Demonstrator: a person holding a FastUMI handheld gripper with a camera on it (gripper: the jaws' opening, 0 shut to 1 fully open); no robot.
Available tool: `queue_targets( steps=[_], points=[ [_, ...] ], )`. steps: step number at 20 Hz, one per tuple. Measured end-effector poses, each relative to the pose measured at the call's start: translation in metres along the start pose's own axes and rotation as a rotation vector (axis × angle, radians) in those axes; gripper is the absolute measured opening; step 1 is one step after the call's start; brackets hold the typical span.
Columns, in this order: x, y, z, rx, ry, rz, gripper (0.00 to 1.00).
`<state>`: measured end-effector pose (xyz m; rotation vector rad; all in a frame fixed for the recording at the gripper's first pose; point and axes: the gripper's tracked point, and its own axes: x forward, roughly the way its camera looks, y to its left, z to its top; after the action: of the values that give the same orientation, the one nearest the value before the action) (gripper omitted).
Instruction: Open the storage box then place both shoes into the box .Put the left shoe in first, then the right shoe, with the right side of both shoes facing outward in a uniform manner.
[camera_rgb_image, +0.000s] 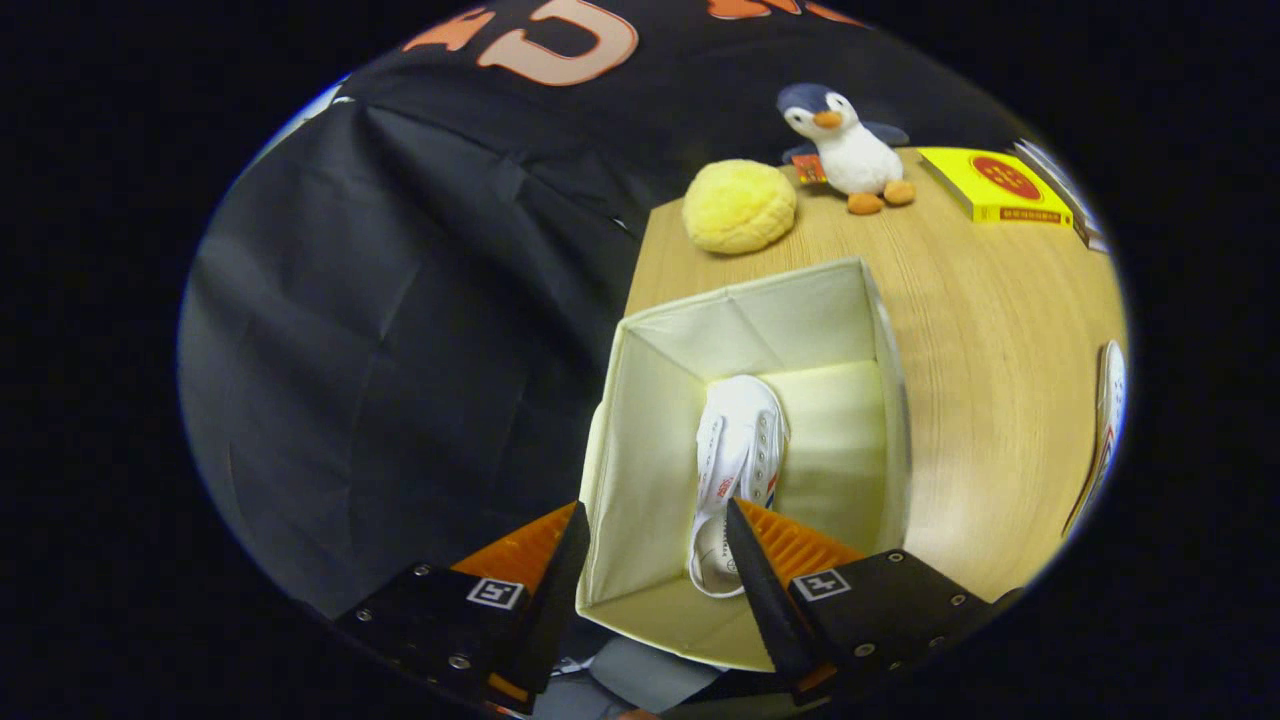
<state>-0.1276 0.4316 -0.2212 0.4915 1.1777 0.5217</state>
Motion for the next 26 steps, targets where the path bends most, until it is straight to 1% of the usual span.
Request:
queue_targets(
  steps=[1,4,6,8,12,16,20,22,24,26],
  points=[
    [-0.011,-0.006,0.003,-0.030,-0.027,-0.004,0.87],
    [-0.044,-0.033,0.008,-0.076,-0.097,-0.017,0.92],
    [-0.063,-0.057,0.014,-0.072,-0.138,-0.027,0.95],
    [-0.082,-0.086,0.018,-0.059,-0.181,-0.059,0.96],
    [-0.119,-0.151,0.021,-0.054,-0.252,-0.150,0.96],
    [-0.154,-0.225,0.019,-0.013,-0.299,-0.267,0.97],
    [-0.189,-0.314,0.012,-0.005,-0.335,-0.435,0.98],
    [-0.201,-0.347,0.001,-0.015,-0.326,-0.498,0.98],
    [-0.209,-0.369,-0.010,-0.017,-0.312,-0.533,0.98],
    [-0.211,-0.384,-0.022,-0.015,-0.293,-0.543,0.98]
  ],
)
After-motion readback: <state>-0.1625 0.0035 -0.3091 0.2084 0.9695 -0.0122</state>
